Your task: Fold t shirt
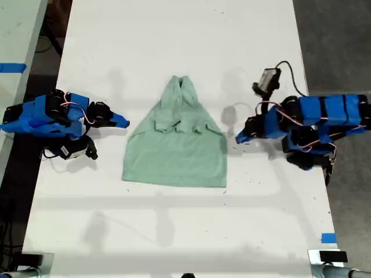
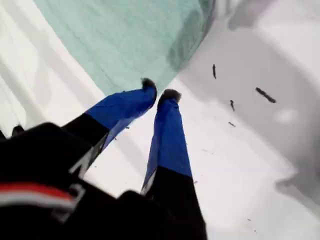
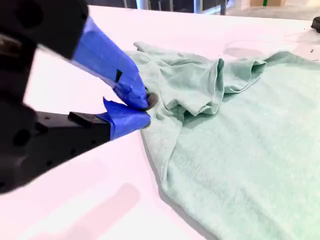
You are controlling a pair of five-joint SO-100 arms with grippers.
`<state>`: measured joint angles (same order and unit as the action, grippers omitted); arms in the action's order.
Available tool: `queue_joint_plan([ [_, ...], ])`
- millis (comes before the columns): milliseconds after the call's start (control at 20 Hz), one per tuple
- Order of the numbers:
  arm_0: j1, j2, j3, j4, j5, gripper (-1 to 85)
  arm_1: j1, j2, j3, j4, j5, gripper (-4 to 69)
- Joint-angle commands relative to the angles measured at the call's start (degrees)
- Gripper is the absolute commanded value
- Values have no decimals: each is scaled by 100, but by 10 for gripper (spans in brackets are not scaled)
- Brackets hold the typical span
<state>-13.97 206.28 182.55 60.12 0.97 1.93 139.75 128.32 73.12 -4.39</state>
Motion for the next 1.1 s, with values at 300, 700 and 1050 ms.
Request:
queue_joint_plan([
  [300, -9, 35, -44, -18, 70, -1, -325, -3709, -1090, -1424, 642, 148],
  [700, 9, 35, -44, -9, 62, -1, -325, -1441, 185, -1248, 677, 3],
  [1050, -18, 35, -44, -9, 70, -1, -721, -2303, -1995, -1652, -185, 3],
])
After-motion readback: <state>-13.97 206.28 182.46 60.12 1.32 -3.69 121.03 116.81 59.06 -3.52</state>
